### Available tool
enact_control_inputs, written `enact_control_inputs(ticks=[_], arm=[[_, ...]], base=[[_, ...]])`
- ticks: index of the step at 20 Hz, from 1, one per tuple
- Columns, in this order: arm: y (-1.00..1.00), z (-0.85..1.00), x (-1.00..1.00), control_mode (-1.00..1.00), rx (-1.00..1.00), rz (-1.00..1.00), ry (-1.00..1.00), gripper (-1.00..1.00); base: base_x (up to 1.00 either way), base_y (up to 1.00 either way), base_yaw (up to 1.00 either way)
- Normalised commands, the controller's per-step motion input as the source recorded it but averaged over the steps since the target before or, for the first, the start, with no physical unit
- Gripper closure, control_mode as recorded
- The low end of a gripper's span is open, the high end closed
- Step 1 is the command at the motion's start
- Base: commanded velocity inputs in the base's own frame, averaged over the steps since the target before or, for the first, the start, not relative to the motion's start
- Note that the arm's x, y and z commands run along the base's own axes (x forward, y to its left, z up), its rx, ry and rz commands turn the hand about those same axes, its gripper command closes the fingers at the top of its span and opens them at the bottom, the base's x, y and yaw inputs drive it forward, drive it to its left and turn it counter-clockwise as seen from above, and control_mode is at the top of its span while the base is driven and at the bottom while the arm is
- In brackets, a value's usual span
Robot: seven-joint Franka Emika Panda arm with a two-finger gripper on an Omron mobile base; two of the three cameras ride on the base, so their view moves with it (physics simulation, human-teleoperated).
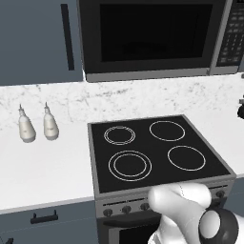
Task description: Pick the bell pepper from the sink and place it in the bowl. Then pick the bowl and place it in the microwave. Then close the microwave door and press the start button.
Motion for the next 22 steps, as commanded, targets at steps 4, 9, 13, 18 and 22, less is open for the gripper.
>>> enact_control_inputs(ticks=[4, 9, 13, 18, 22], arm=[[-0.02, 0.02, 0.49, -1.0, 0.0, -0.03, -0.01, -1.0], [-0.1, 0.03, 0.41, -1.0, 0.0, 0.0, -0.03, -1.0], [-0.36, 0.0, 0.17, -1.0, 0.0, 0.0, -0.03, -1.0], [-0.17, 0.02, 0.29, -1.0, 0.0, 0.0, -0.02, -1.0], [-0.02, 0.0, 0.36, -1.0, 0.0, 0.0, 0.0, -1.0]], base=[[0.0, 0.0, 0.0], [0.0, 0.0, 0.0], [0.0, 0.0, 0.0], [0.0, 0.0, 0.0], [0.0, 0.0, 0.0]])
